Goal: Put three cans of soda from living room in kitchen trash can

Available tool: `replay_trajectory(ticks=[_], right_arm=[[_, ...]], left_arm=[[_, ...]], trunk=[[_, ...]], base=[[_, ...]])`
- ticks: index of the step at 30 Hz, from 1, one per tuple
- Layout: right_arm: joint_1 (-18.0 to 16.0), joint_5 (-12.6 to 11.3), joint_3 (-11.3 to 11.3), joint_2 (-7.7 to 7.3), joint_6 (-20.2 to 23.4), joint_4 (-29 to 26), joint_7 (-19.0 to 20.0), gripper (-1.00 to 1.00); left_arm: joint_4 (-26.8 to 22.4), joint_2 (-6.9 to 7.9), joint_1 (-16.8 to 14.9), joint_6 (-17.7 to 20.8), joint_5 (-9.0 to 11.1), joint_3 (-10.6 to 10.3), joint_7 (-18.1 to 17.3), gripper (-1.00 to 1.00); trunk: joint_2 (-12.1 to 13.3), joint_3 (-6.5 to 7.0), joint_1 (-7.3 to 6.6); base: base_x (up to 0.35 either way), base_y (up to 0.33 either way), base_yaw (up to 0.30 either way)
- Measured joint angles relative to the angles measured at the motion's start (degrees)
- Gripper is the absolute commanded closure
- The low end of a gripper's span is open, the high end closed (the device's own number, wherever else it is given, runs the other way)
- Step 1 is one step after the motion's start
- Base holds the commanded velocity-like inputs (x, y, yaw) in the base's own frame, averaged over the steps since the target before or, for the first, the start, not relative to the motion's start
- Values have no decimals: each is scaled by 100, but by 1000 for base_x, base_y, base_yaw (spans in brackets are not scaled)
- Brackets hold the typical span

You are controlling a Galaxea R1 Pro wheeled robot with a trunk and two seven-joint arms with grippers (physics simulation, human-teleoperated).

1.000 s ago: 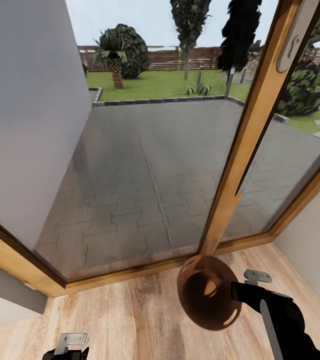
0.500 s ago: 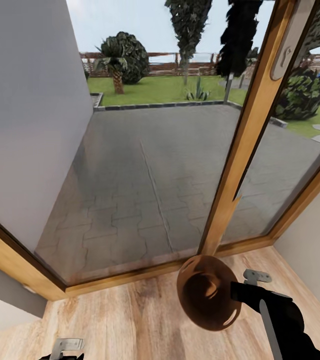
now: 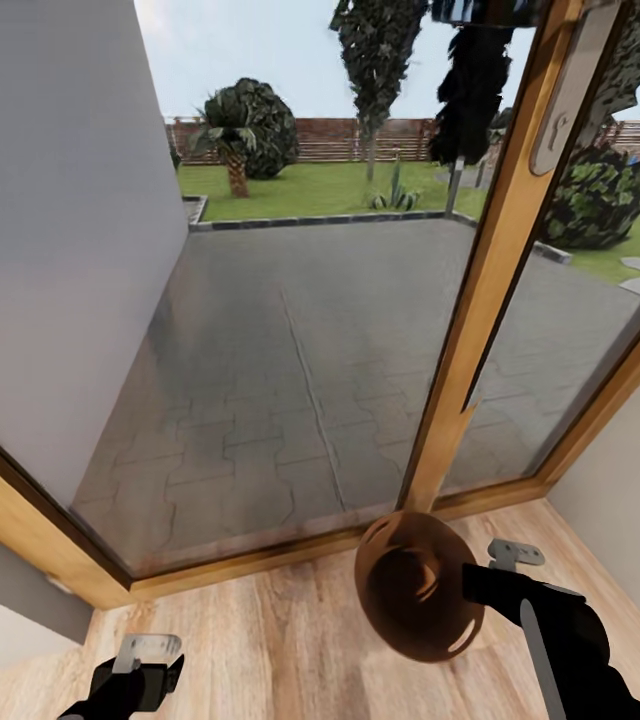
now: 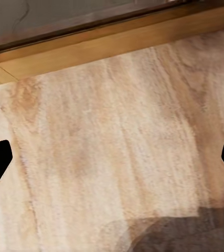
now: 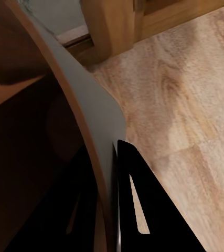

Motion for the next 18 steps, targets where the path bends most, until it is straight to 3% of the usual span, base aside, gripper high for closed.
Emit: replay_trajectory(ticks=[18], right_arm=[[0, -16, 15, 2, 1, -5, 0, 100]], left_arm=[[4, -18, 0, -73, -13, 2, 4, -100]], trunk=[[0, 168, 0]], base=[[0, 0, 0]])
